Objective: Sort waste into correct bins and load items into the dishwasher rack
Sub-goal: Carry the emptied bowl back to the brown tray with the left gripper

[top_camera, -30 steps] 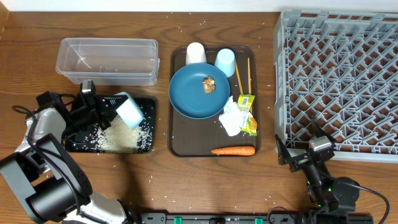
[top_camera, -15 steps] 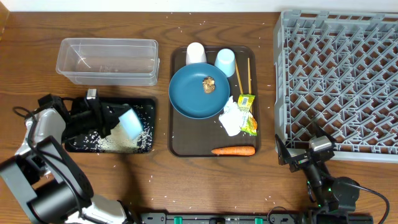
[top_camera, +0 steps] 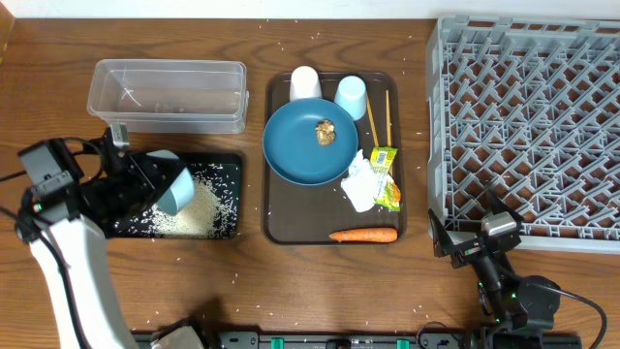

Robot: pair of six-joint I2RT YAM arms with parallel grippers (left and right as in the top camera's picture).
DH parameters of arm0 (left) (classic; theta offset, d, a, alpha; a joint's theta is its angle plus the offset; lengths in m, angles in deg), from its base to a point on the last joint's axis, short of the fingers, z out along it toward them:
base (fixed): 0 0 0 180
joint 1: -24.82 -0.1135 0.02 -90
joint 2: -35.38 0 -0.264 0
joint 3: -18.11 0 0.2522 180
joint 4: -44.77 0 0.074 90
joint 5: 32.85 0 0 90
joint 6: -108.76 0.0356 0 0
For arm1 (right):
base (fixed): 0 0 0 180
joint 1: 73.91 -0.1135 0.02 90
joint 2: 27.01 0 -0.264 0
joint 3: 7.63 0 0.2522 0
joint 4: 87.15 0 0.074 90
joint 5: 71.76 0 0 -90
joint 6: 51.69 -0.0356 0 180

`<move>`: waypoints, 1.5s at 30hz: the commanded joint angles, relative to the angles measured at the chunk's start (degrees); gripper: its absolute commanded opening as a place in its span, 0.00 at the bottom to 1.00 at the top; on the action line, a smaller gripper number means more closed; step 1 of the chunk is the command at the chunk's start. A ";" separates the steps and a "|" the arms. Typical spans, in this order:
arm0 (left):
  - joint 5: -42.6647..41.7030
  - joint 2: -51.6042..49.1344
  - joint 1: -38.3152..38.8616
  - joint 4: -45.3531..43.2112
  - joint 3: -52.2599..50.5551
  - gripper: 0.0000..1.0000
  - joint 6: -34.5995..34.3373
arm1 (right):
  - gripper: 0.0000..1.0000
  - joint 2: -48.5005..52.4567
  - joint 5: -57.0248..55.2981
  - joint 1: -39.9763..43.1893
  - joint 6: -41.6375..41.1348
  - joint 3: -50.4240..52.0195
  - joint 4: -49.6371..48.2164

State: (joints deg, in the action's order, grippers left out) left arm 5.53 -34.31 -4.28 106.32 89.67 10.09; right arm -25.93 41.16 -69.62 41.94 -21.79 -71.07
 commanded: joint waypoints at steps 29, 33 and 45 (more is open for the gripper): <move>52.30 -1.88 59.84 -0.37 0.59 0.06 -28.85 | 0.99 -0.07 -0.22 1.31 0.72 0.09 0.24; 52.28 -7.52 63.36 -2.86 0.59 0.06 -29.83 | 0.99 -0.07 -0.22 1.31 0.72 0.09 0.24; 52.30 -17.46 68.96 -8.07 0.59 0.06 -33.97 | 0.99 -0.07 -0.22 1.31 0.72 0.09 0.24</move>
State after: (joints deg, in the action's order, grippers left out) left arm 56.28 -50.15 64.50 98.69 89.67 -21.47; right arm -25.93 41.16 -69.62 41.94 -21.79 -71.07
